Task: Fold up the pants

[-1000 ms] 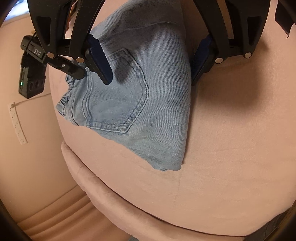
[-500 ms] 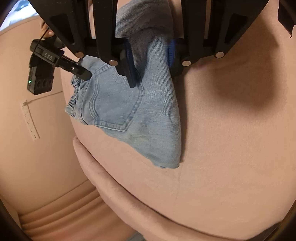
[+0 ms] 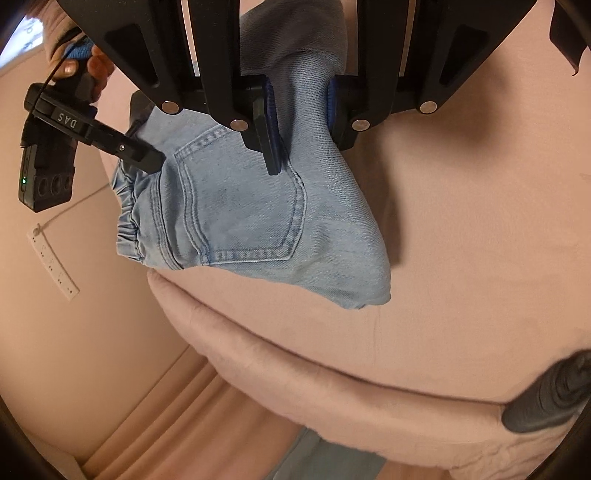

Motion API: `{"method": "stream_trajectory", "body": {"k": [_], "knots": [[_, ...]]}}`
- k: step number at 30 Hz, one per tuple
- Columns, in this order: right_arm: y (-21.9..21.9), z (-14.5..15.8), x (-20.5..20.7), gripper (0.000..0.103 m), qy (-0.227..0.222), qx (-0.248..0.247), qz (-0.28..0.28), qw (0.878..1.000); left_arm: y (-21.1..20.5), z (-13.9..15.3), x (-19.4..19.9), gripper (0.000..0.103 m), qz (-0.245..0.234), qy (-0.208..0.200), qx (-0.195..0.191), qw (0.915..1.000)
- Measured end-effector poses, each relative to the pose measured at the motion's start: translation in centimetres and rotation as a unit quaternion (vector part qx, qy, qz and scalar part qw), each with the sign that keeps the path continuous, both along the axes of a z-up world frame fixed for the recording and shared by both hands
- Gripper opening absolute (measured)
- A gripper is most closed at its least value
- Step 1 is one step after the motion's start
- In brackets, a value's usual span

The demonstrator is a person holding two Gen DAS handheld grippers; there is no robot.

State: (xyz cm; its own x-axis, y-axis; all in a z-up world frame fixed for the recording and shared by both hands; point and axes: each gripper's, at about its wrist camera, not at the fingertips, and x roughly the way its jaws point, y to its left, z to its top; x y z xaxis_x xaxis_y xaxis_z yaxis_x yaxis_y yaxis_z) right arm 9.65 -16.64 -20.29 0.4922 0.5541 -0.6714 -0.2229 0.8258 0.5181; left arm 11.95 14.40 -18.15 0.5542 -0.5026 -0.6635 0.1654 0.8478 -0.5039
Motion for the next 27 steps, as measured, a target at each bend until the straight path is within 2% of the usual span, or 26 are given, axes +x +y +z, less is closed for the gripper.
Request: {"method": "stream_trajectory", "body": {"k": [7, 13, 27], "knots": [[1.6, 2.6, 1.0, 0.030, -0.035, 0.005, 0.016, 0.999, 1.9, 2.6, 0.0, 0.018, 0.017, -0.028, 0.018, 0.9993], [2.7, 3.6, 1.9, 0.030, -0.051, 0.003, 0.029, 0.998, 2.3, 3.5, 0.4, 0.018, 0.029, -0.040, 0.032, 0.9983], [4.9, 5.0, 5.4, 0.030, -0.076, -0.008, 0.043, 0.996, 3.0, 4.1, 3.4, 0.018, 0.042, -0.055, 0.051, 0.9963]]}}
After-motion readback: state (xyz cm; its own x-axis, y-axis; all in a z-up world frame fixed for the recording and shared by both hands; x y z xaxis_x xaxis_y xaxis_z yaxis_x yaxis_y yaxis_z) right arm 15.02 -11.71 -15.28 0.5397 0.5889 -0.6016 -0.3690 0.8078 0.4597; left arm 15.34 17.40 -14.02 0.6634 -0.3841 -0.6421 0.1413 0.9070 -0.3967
